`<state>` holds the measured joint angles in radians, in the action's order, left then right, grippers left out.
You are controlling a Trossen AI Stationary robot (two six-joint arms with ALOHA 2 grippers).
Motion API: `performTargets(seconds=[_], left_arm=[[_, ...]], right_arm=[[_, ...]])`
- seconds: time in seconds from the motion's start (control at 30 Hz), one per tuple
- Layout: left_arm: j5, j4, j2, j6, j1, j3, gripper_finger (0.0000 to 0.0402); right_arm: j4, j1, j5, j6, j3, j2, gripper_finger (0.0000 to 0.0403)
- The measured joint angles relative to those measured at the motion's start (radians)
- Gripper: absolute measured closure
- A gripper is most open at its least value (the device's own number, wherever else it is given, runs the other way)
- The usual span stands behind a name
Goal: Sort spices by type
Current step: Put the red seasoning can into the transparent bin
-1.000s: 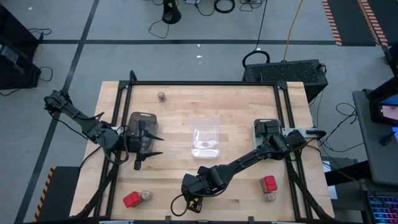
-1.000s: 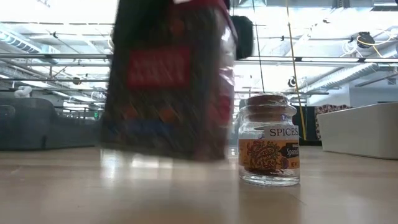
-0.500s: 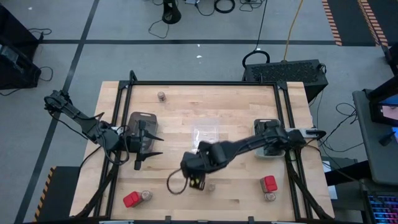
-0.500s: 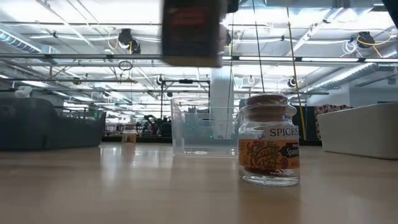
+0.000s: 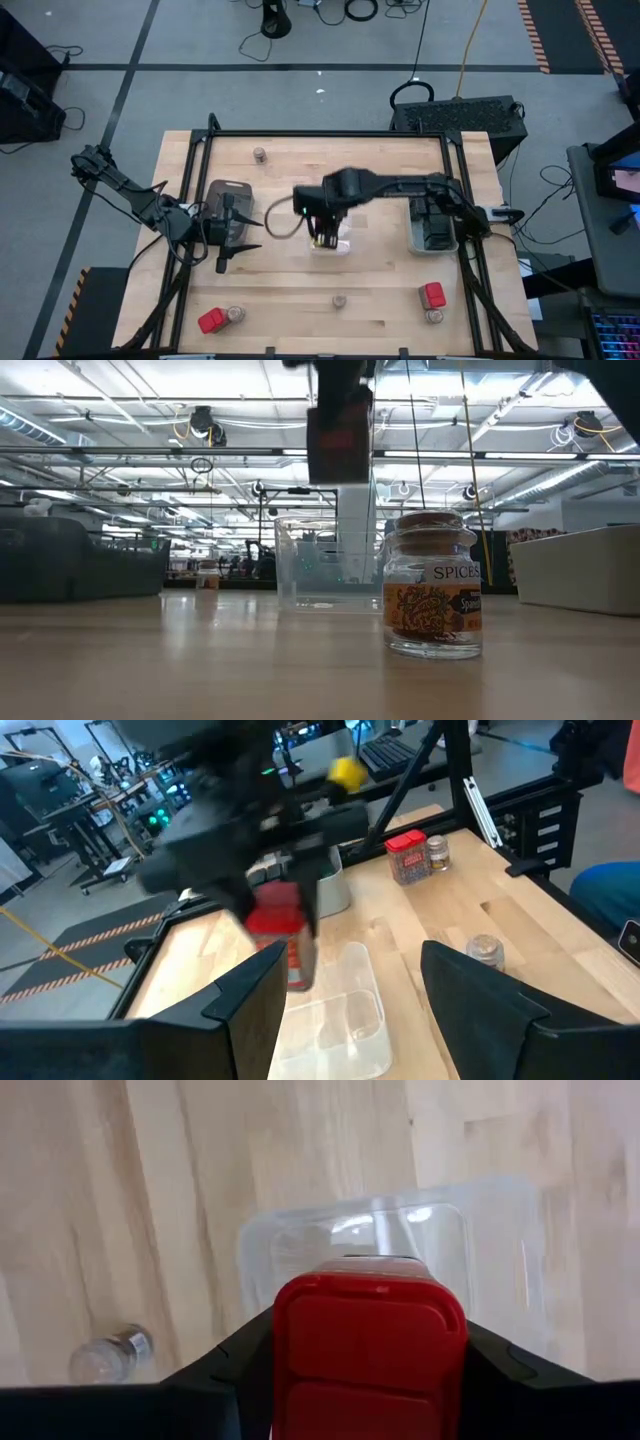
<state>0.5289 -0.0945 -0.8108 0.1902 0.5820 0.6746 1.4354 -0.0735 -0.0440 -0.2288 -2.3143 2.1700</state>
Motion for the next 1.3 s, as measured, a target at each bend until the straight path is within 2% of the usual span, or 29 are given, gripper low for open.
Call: performTargets(seconds=[0.23, 0.53, 0.9, 1.3], left_arm=[[0.0, -0.005, 0.0, 0.008, 0.0, 0.0, 0.0166], [0.0, -0.006, 0.0, 0.026, 0.0, 0.0, 0.0166], [0.0, -0.013, 0.0, 0.0, 0.0, 0.0, 0.0166], [0.0, -0.012, 0.0, -0.001, 0.0, 0.0, 0.0166]], right_arm=[[-0.01, 0.087, 0.054, 0.141, 0.021, 0.003, 0.0209], [-0.068, 0.107, 0.119, 0.204, 0.027, 0.003, 0.0206], [-0.199, 0.062, 0.129, 0.189, 0.255, -0.005, 0.0211], [-0.369, 0.002, 0.151, 0.141, 0.385, -0.008, 0.0208]])
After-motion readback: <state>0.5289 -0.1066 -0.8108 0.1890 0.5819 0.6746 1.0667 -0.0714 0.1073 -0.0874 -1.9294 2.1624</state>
